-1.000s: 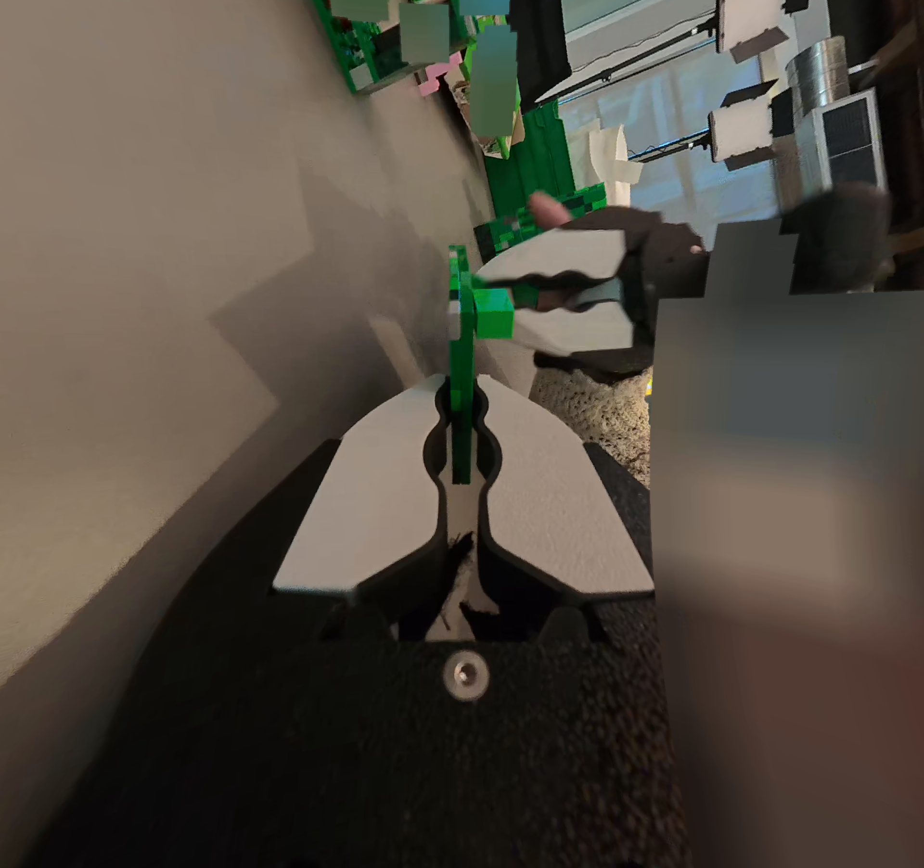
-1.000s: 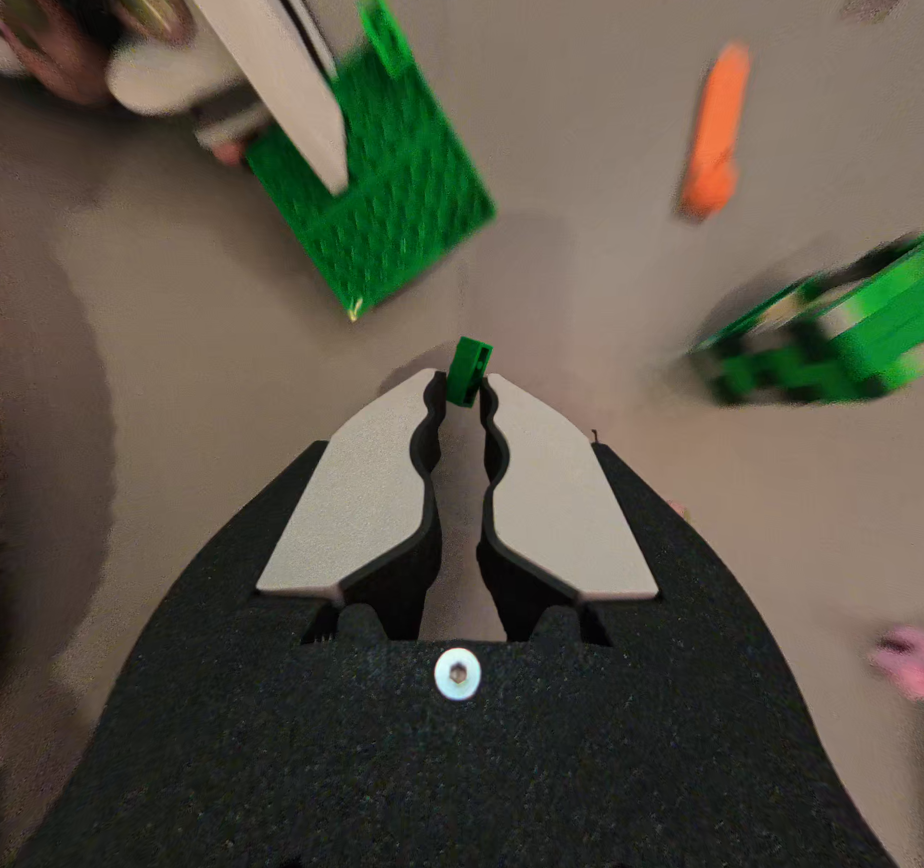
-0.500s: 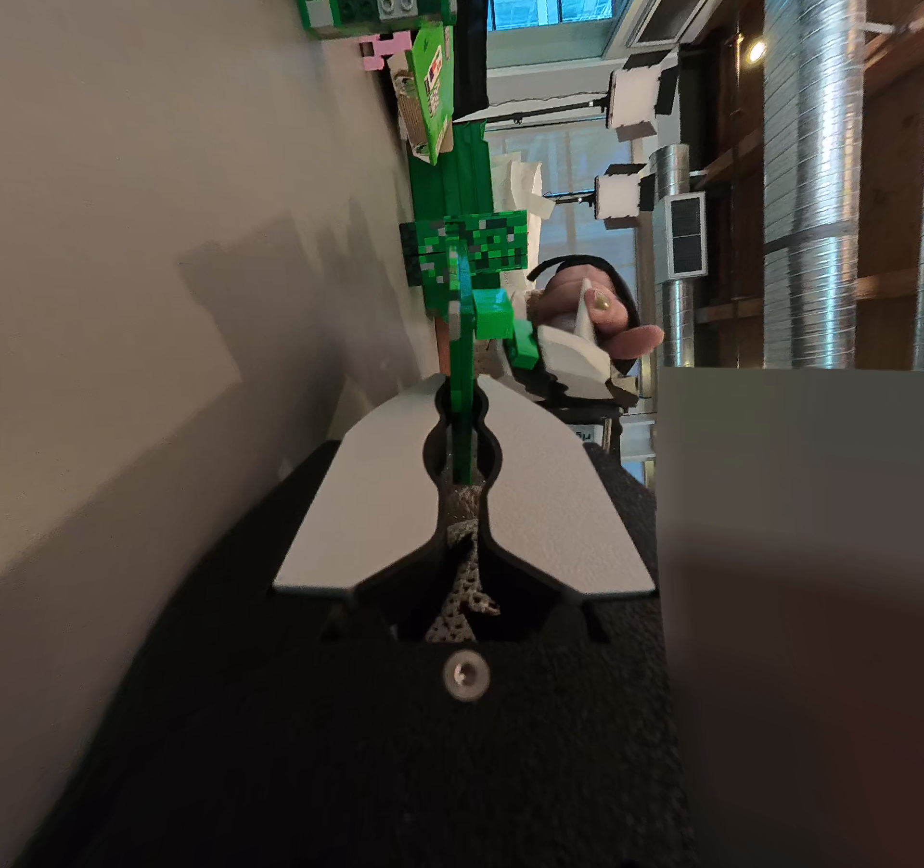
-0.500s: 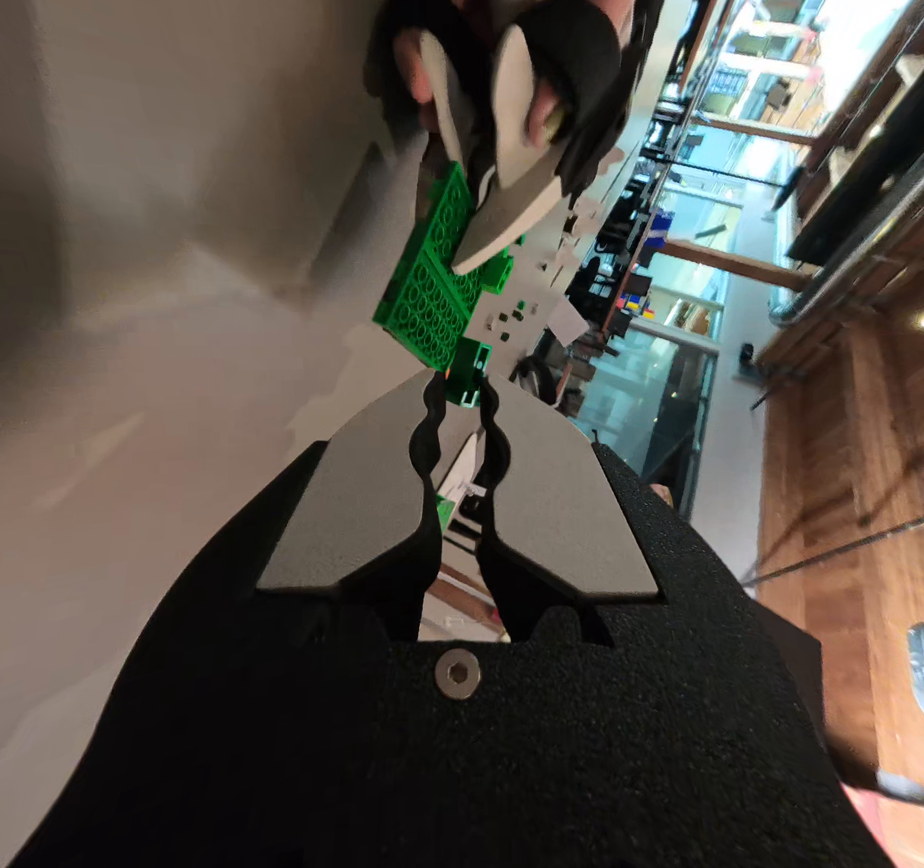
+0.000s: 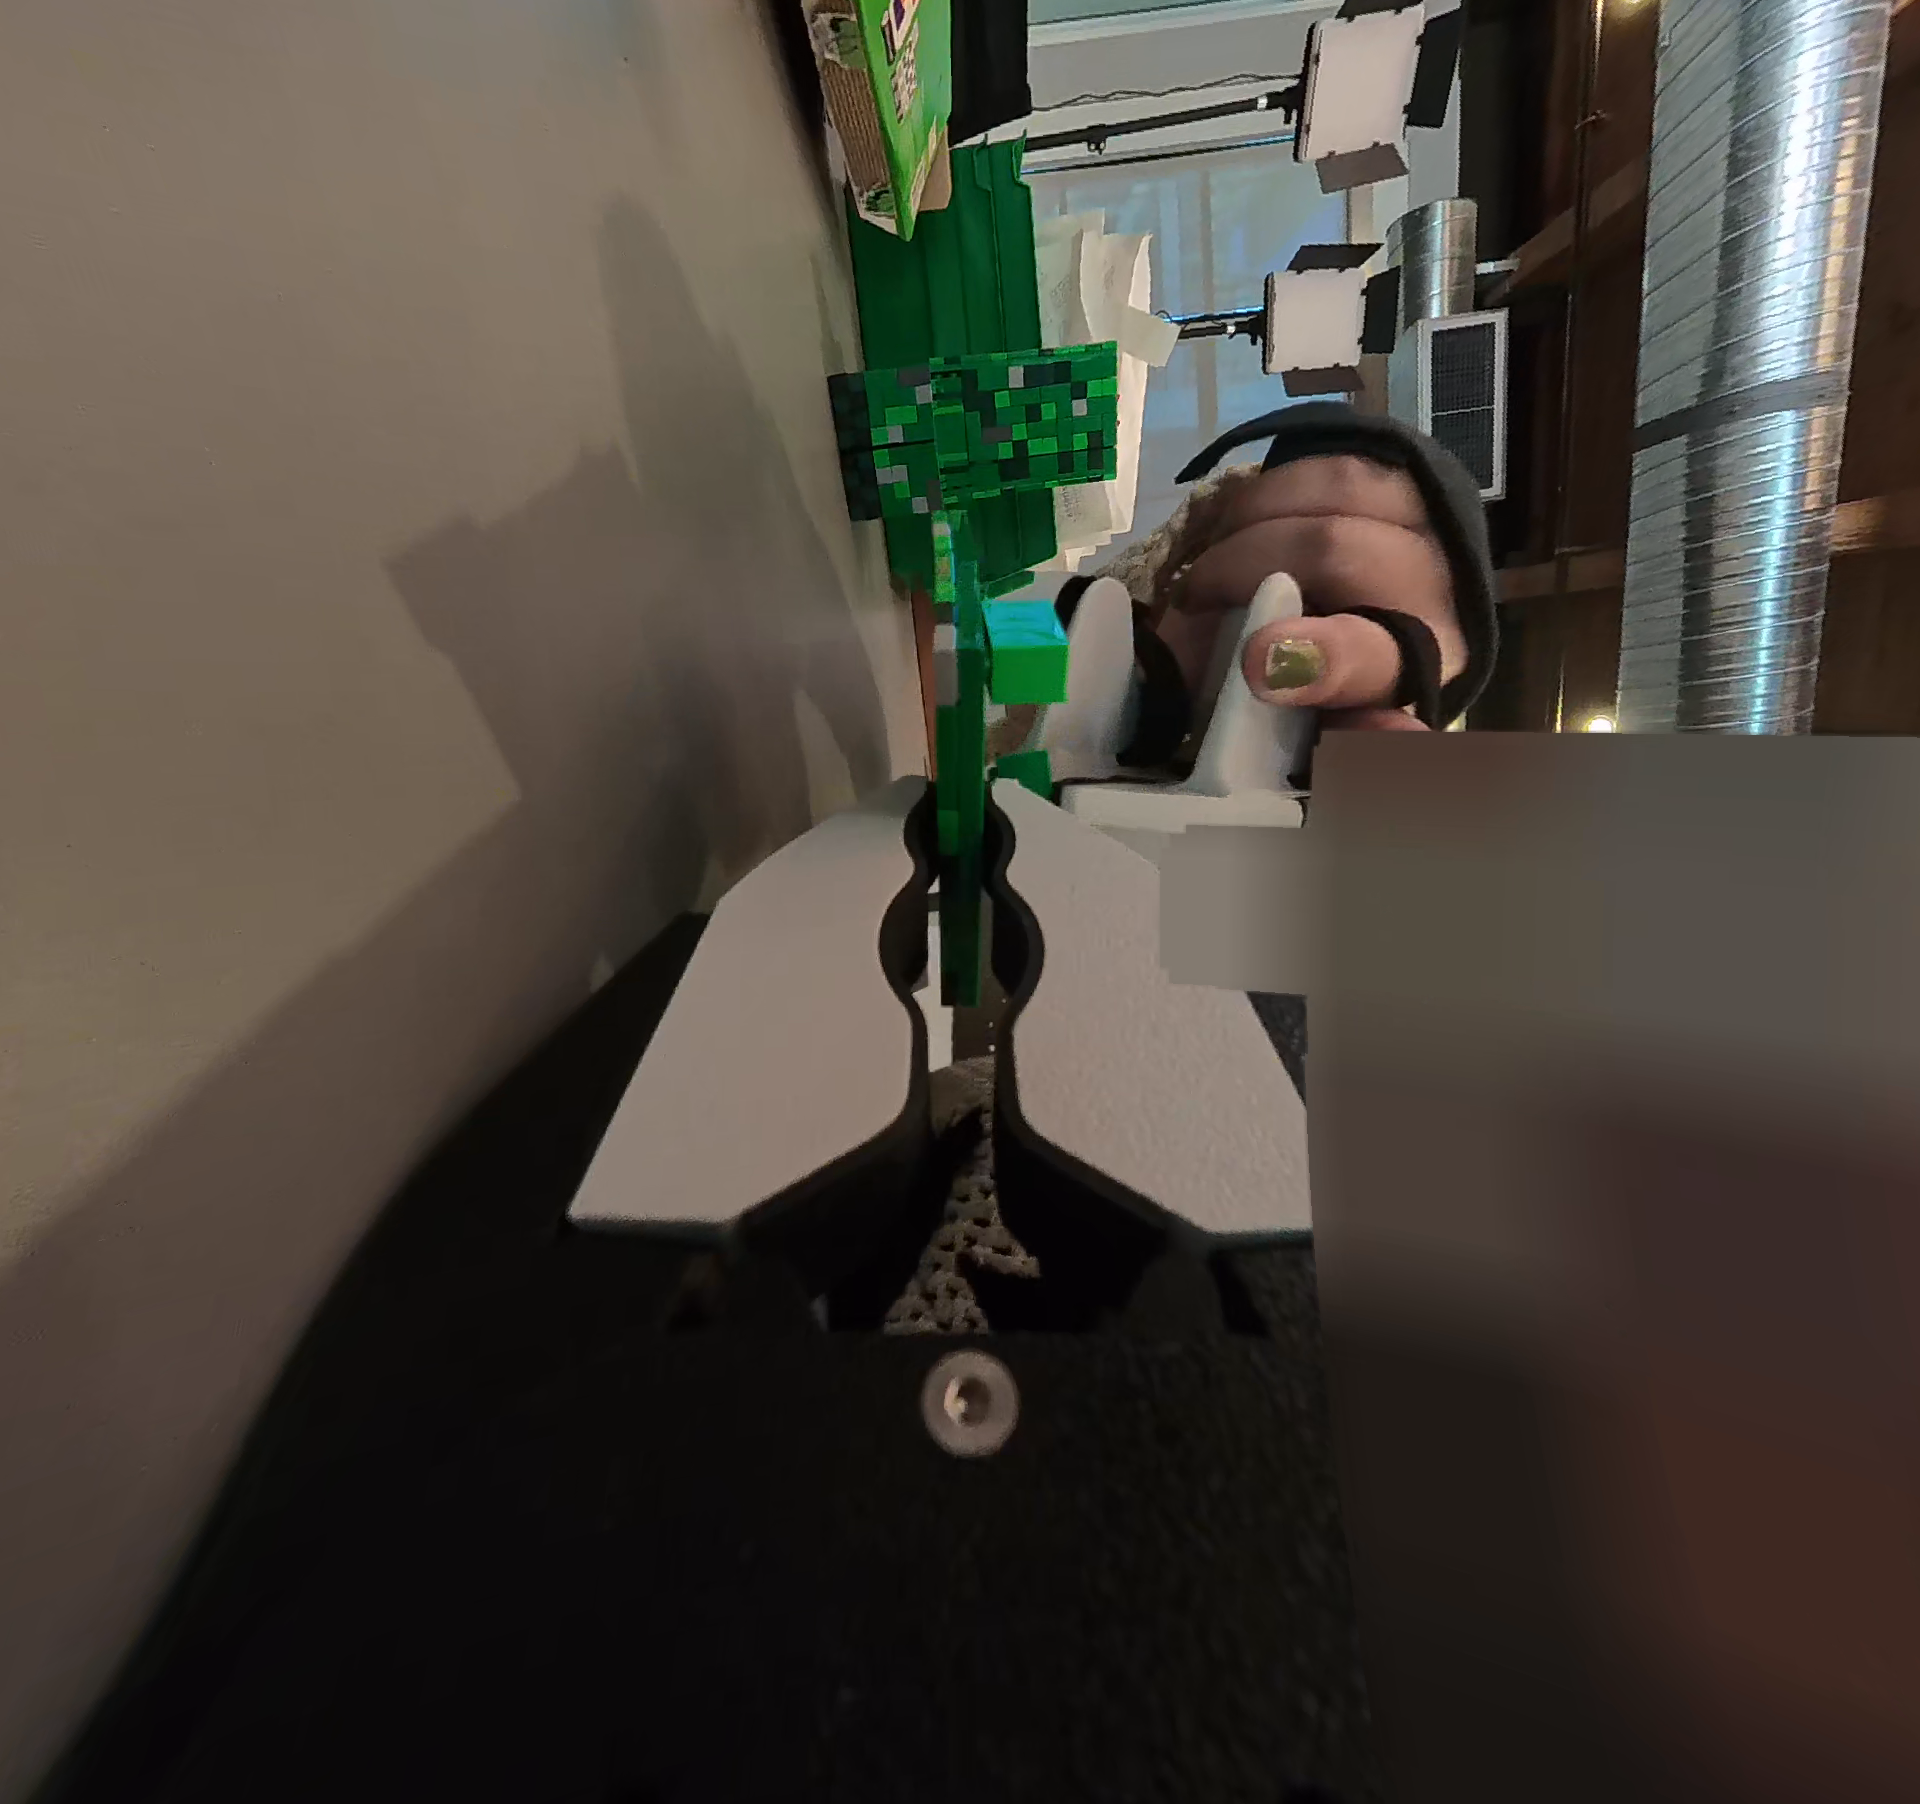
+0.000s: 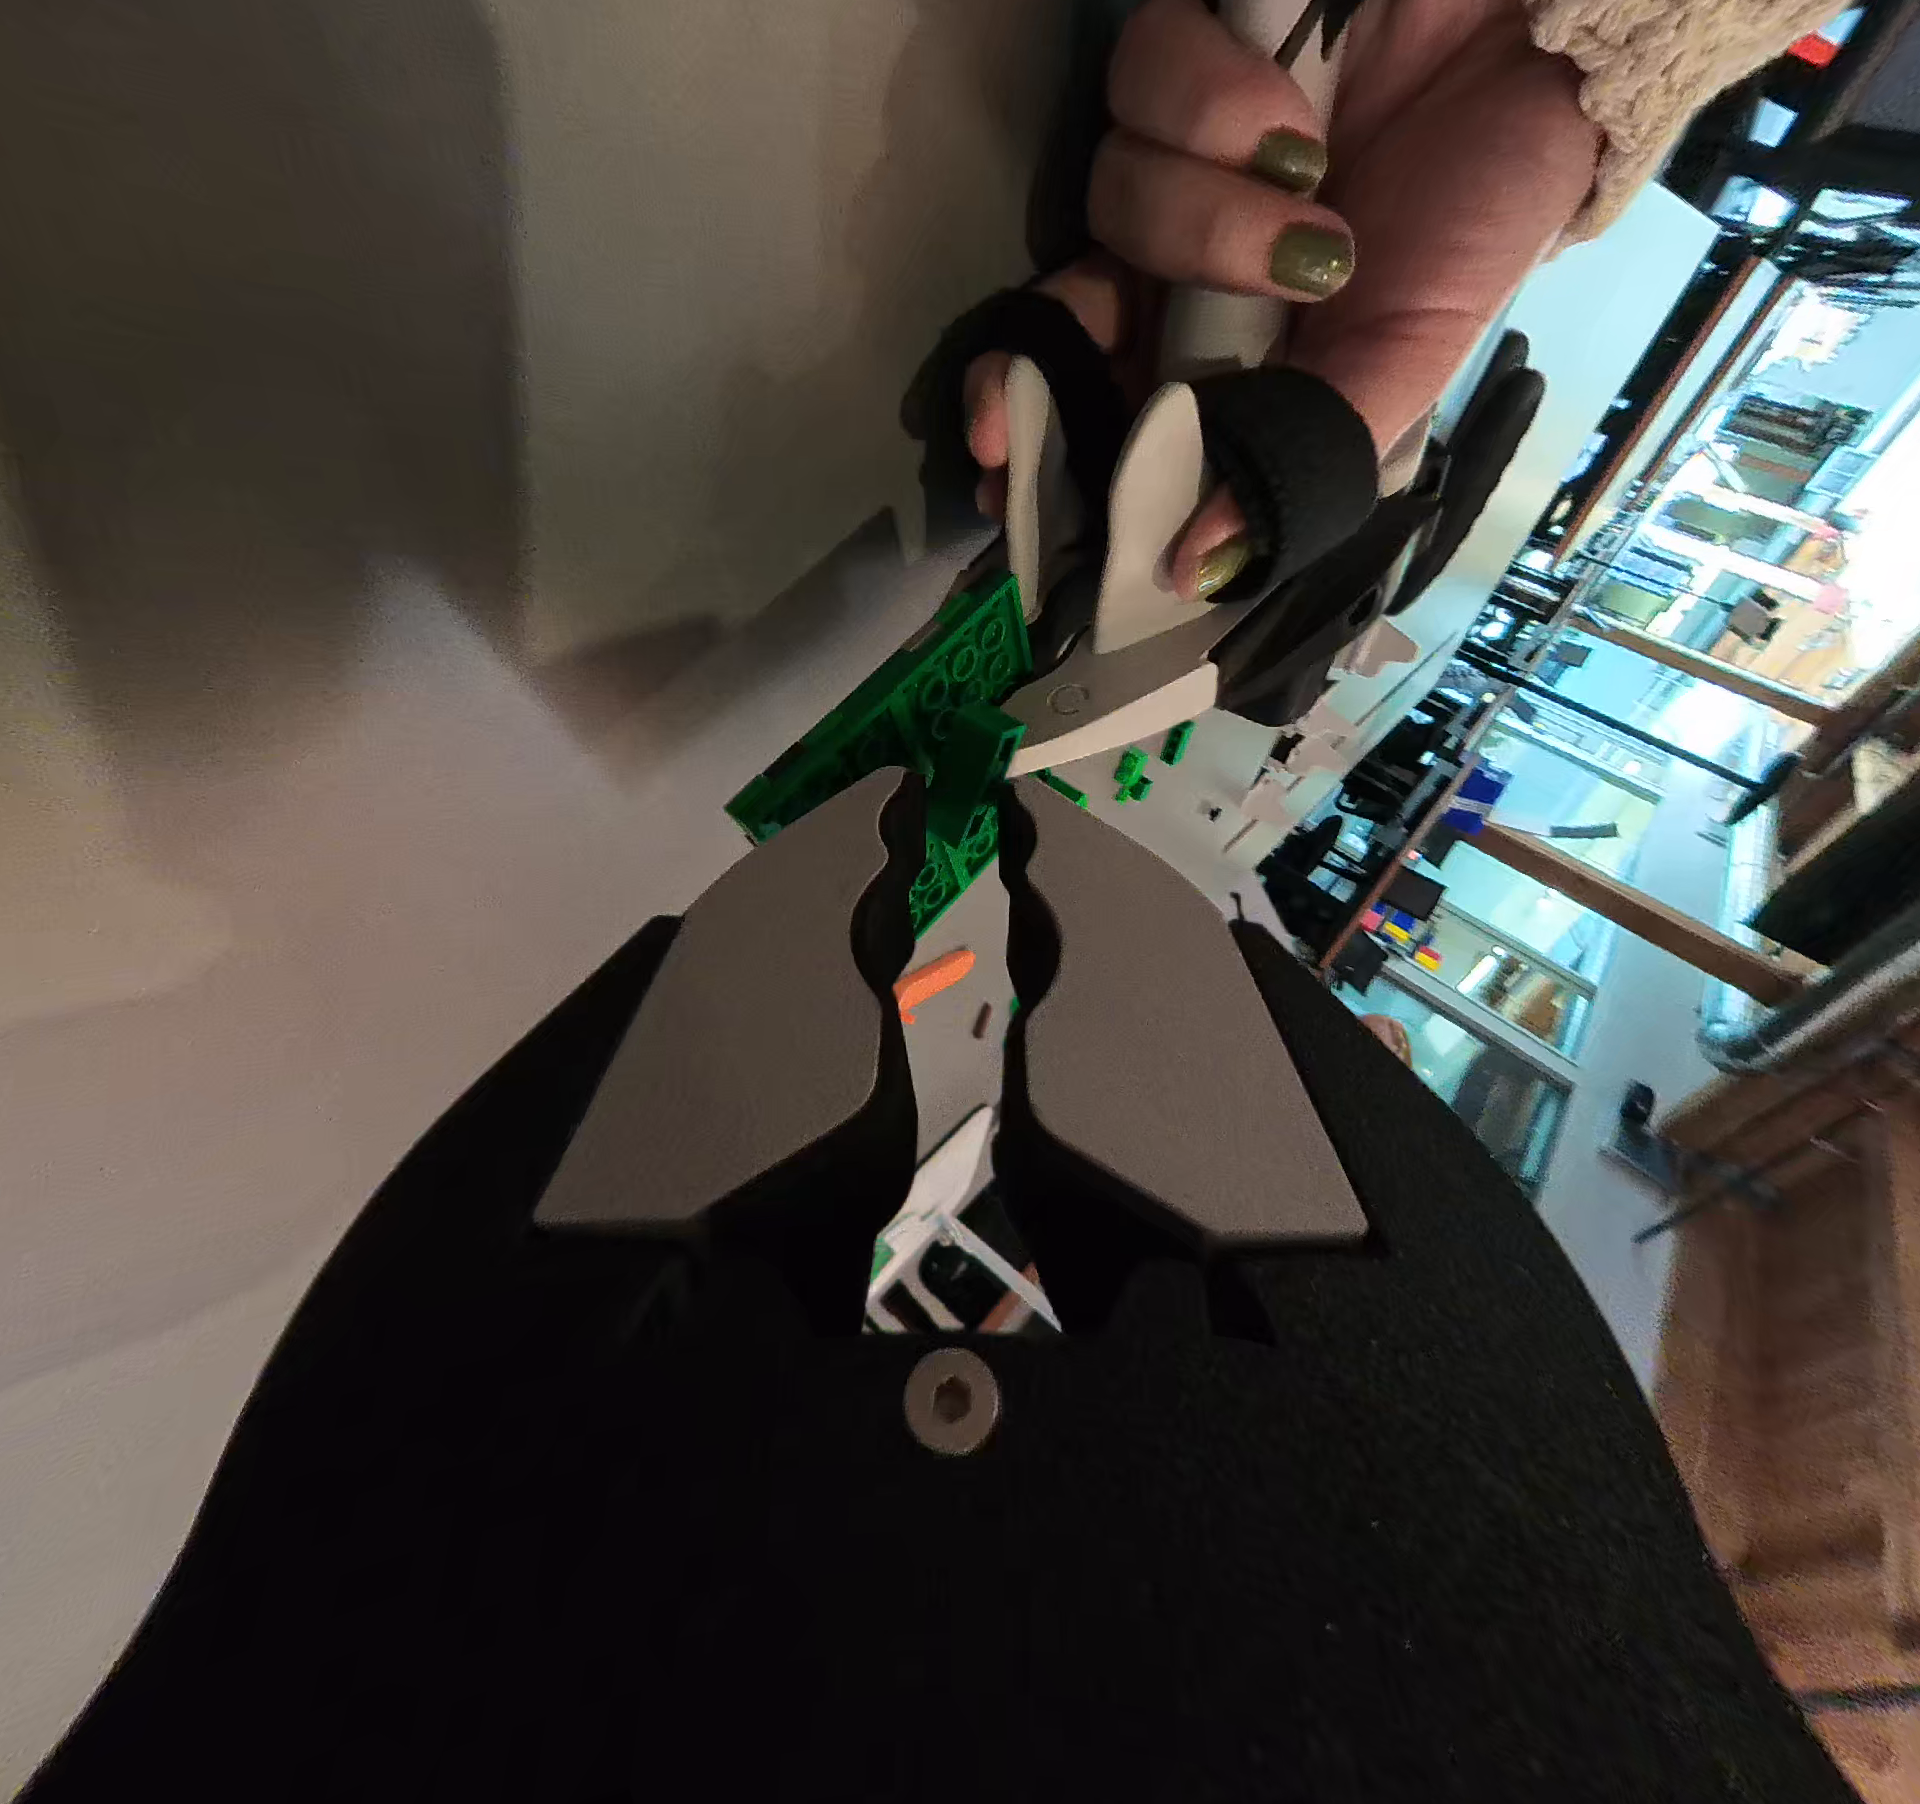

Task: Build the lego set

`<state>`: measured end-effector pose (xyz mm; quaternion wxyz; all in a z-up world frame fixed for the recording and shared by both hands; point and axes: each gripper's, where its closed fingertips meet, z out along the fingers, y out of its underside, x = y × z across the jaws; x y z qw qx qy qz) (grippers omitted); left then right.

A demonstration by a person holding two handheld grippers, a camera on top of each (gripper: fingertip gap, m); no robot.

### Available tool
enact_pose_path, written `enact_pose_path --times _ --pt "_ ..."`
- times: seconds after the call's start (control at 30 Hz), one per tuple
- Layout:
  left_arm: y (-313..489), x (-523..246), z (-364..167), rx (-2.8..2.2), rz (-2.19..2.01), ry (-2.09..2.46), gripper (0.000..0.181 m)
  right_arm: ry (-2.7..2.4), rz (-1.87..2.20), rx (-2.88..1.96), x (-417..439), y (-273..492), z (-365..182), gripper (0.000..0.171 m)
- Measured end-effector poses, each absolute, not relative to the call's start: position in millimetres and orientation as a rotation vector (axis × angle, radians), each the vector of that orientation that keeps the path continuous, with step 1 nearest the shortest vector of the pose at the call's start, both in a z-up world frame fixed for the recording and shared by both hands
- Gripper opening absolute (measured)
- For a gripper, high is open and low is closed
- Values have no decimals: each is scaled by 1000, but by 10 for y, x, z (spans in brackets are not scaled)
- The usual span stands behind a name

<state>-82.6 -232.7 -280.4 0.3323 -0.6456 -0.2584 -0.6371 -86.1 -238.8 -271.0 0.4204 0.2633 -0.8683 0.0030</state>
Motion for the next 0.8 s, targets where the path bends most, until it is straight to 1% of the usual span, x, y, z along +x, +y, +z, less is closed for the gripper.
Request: enact_pose_path --times 0.03,0.6,0.8 --pt "-2328 -825 -2802 -1686 -1668 -675 6 -2195 10 653 -859 -2382 -2711 13" --pt "-2325 -829 -2799 -1682 -1670 -674 6 -2554 322 244 -742 -2382 -2685 14" --pt "-2330 -779 -2843 -1741 -1631 -640 6 -2822 552 -82 -675 -2375 -2654 19"
